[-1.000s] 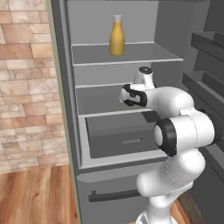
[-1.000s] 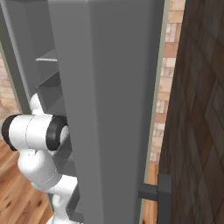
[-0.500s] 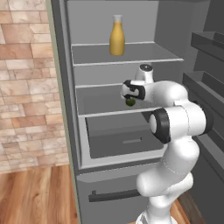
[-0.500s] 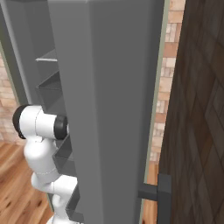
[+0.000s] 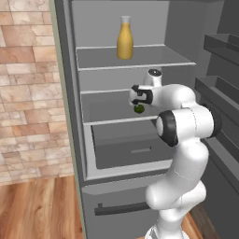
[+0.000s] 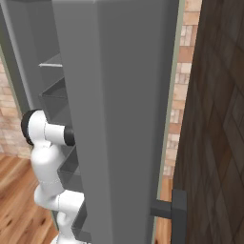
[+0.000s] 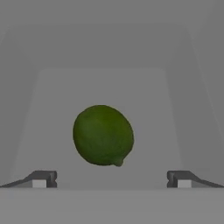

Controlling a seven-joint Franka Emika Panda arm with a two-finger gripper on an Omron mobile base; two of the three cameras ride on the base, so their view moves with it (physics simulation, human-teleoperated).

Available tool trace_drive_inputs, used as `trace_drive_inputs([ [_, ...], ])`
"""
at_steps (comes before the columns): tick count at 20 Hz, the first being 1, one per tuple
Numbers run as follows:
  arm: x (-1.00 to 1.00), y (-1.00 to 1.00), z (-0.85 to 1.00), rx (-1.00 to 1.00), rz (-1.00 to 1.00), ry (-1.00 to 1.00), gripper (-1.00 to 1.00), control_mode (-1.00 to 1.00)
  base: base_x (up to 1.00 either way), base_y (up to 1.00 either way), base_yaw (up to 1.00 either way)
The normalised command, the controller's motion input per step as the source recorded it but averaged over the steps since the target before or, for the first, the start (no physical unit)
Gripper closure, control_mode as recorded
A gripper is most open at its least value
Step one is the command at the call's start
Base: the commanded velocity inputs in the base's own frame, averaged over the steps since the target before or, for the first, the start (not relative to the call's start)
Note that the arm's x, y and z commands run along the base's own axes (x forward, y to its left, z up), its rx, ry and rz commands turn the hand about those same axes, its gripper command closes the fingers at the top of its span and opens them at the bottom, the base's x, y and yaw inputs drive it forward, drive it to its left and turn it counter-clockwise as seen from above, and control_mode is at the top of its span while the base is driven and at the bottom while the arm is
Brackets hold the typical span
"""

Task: Pick lime from the fridge and place it on the plate on the counter.

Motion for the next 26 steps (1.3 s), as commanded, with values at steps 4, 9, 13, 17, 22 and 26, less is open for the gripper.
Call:
trace_drive_inputs([
  [4, 0.10, 0.00, -0.34, 0.00, 0.03, 0.00, -1.00, -1.00, 0.00, 0.00, 0.00],
  [9, 0.13, 0.00, -0.09, 0.00, 0.04, 0.00, -1.00, -1.00, 0.00, 0.00, 0.00],
  [13, 0.15, 0.00, 0.00, 0.00, 0.03, 0.00, -1.00, -1.00, 0.00, 0.00, 0.00],
  [17, 0.18, 0.00, 0.00, 0.00, 0.03, 0.00, -1.00, -1.00, 0.00, 0.00, 0.00],
  [22, 0.11, 0.00, -0.02, 0.00, 0.01, 0.00, -1.00, -1.00, 0.00, 0.00, 0.00],
  [26, 0.05, 0.00, -0.10, 0.00, 0.00, 0.00, -1.00, -1.00, 0.00, 0.00, 0.00],
])
